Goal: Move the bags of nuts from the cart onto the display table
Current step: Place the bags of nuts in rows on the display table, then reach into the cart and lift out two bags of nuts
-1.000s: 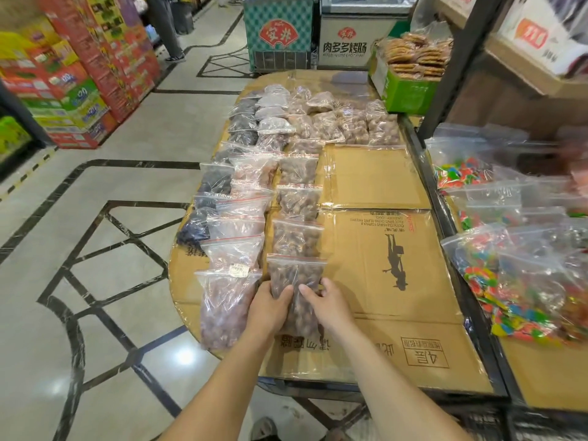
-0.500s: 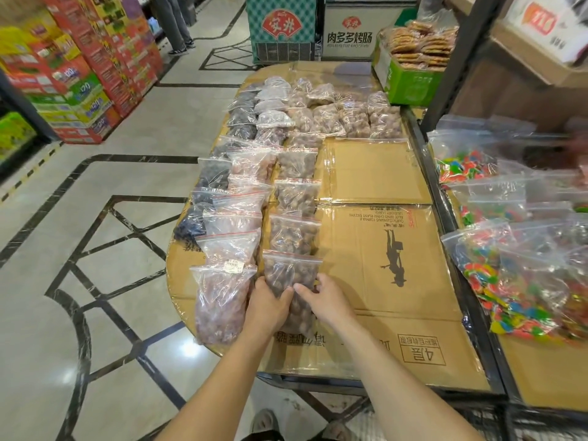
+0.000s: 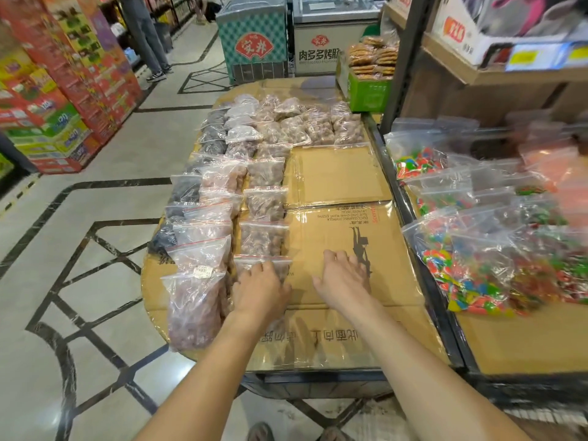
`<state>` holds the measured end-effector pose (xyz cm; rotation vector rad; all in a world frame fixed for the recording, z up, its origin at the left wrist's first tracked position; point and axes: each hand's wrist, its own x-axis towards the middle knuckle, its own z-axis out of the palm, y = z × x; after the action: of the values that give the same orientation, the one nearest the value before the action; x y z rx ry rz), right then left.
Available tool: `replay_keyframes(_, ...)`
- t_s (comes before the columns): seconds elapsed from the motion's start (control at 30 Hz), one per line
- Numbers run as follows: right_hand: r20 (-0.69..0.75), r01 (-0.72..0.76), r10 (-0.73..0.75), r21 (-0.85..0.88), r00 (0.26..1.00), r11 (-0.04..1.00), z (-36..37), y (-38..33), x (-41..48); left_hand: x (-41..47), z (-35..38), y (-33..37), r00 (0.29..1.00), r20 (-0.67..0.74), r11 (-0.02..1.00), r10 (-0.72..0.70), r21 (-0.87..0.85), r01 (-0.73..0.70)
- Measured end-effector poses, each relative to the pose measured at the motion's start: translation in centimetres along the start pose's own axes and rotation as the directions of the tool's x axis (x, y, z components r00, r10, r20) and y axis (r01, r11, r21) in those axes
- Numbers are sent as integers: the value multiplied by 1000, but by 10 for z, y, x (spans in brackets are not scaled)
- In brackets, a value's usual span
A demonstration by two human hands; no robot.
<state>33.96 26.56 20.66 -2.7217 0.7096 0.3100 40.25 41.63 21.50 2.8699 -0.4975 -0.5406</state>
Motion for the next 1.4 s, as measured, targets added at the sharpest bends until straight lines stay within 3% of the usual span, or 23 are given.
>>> replay_keyframes(0.3,-151,-132,122,-60,981,989,-36,77,-36,-2,-9,98,939,-76,909,336,288,-302)
replay_keyframes(0.67,-194,-440,440,45,877,897,-67,148,-79,0,-1,191,786,35,726,618,359,-587)
replay_keyframes(0.97,-219,-709,721,143,658,691,-58,172,-128,-9,26,249,512,142,453,847,313,-835)
replay_keyframes(1.4,-114,-885,923,265,367,384,-24,223,-231,-97,88,325,210,354,93,911,321,-943)
